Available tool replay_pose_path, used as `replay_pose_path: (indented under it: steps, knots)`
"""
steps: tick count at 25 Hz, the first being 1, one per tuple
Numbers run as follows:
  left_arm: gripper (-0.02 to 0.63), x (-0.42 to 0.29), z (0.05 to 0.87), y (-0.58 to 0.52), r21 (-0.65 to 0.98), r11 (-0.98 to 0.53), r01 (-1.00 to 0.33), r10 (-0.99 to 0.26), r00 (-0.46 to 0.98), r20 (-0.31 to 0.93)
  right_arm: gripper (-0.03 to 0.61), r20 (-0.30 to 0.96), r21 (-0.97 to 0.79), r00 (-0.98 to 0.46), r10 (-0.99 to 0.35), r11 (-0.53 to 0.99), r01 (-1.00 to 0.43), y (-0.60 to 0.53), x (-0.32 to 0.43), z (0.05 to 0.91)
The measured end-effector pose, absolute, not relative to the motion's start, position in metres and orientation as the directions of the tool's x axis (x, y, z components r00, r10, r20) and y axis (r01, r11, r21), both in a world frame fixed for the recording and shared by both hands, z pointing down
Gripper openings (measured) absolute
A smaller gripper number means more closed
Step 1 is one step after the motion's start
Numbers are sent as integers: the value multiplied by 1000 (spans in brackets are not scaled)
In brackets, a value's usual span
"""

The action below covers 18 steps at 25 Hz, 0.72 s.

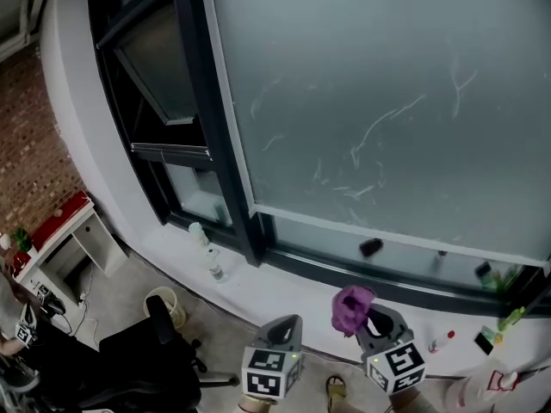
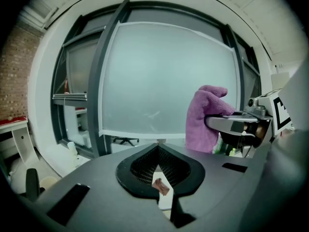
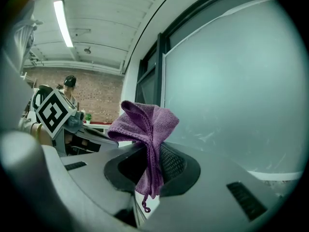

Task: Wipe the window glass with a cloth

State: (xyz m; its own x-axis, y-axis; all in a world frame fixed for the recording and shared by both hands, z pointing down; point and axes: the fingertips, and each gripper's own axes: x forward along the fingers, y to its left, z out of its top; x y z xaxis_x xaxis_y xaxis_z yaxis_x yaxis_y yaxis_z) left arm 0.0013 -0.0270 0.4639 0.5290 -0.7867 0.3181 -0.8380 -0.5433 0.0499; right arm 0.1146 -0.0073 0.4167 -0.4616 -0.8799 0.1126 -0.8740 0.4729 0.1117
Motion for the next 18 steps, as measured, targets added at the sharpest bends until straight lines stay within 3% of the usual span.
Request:
replay_pose_path:
  steps: [18]
  knots:
    - [5, 52, 439, -194, 56, -469, -881, -835, 464, 295, 52, 103, 157, -545, -832, 555, -817, -184, 161, 385]
